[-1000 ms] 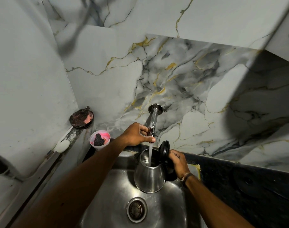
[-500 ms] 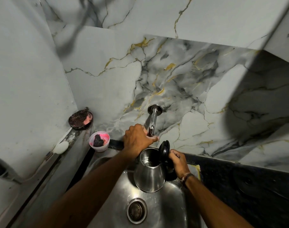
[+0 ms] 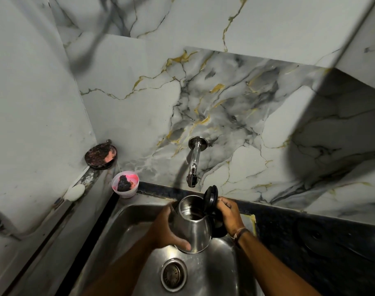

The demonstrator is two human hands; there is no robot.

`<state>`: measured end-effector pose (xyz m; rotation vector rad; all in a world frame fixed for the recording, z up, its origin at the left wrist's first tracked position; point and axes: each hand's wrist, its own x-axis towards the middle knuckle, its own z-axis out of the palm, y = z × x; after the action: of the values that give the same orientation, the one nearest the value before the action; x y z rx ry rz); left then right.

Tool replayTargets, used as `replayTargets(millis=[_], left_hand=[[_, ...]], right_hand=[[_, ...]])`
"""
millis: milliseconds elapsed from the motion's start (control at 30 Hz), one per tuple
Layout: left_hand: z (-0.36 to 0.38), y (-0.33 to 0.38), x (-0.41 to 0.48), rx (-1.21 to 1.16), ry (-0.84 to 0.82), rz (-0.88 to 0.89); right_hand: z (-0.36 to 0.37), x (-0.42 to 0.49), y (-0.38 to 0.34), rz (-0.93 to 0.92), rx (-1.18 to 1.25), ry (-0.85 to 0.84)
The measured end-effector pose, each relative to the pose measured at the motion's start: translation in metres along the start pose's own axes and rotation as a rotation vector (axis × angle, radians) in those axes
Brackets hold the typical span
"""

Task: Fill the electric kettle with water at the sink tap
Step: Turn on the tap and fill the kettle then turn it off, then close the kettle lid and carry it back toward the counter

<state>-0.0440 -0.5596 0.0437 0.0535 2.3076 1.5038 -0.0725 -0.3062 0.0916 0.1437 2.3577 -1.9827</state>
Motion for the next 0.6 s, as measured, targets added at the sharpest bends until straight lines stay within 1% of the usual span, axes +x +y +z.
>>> replayTargets(millis=[100, 200, 400, 600], left_hand=[[0.030, -0.002, 0.002, -0.098, 0.132, -0.004], [0.046, -0.001, 0.002, -0.149, 0.189, -0.013], [0.068, 0.016, -0.007, -0.123, 0.261, 0.046], [0.094, 0.058, -0.016, -0.057, 0.306, 0.067]], right_hand=[[-0.003, -0.007, -0.004, 0.018, 0.003, 0.024], [-0.012, -0.014, -0.009, 0.012, 0.006, 0.008], [-0.044, -0.030, -0.027, 0.029, -0.002, -0.049], [-0.085, -0.040, -0.059, 0.103, -0.124, -0.070]])
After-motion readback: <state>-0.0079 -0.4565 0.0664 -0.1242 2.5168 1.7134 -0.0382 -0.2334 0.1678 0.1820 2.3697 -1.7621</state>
